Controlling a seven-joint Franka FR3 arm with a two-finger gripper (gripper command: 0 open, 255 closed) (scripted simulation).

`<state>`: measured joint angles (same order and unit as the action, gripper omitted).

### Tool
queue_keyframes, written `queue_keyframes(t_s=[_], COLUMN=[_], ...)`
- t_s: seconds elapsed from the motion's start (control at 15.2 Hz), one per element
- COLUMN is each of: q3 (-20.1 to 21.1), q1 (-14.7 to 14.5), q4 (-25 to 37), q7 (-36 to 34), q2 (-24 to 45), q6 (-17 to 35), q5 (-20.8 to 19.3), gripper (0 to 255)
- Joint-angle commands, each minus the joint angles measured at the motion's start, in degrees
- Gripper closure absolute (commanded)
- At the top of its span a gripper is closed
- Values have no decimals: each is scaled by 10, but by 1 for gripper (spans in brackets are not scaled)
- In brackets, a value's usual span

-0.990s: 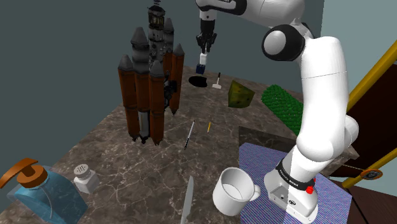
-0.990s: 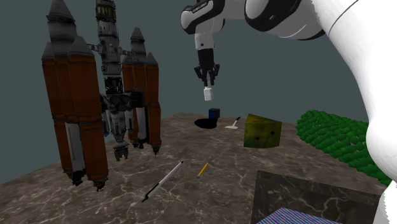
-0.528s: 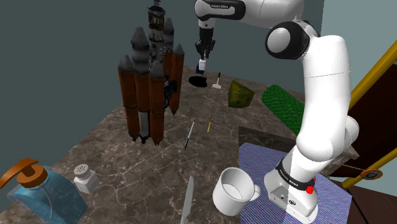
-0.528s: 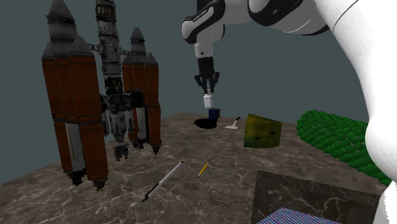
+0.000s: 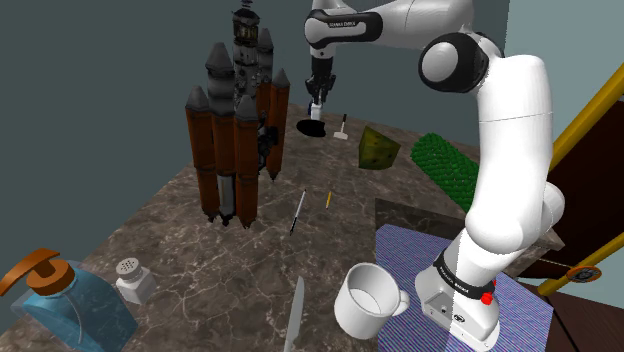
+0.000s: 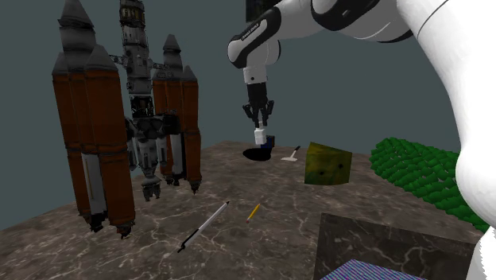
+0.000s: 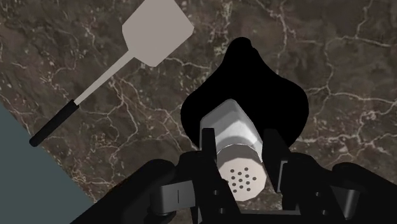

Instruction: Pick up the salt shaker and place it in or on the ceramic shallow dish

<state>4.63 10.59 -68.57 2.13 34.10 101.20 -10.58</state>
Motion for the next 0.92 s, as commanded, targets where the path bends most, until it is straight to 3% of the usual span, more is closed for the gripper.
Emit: queue_keyframes(t_s=[0.0, 0.59, 0.66, 0.86], q3=[0, 0, 0, 0], q1=[0, 1, 1, 1], q4=[-14, -21, -21, -21], q7=[-2, -3, -3, -3], q2=[1, 1, 1, 1], q6=[15, 22, 22, 22], q5=[-1, -1, -1, -1], gripper=[255, 255, 0, 0])
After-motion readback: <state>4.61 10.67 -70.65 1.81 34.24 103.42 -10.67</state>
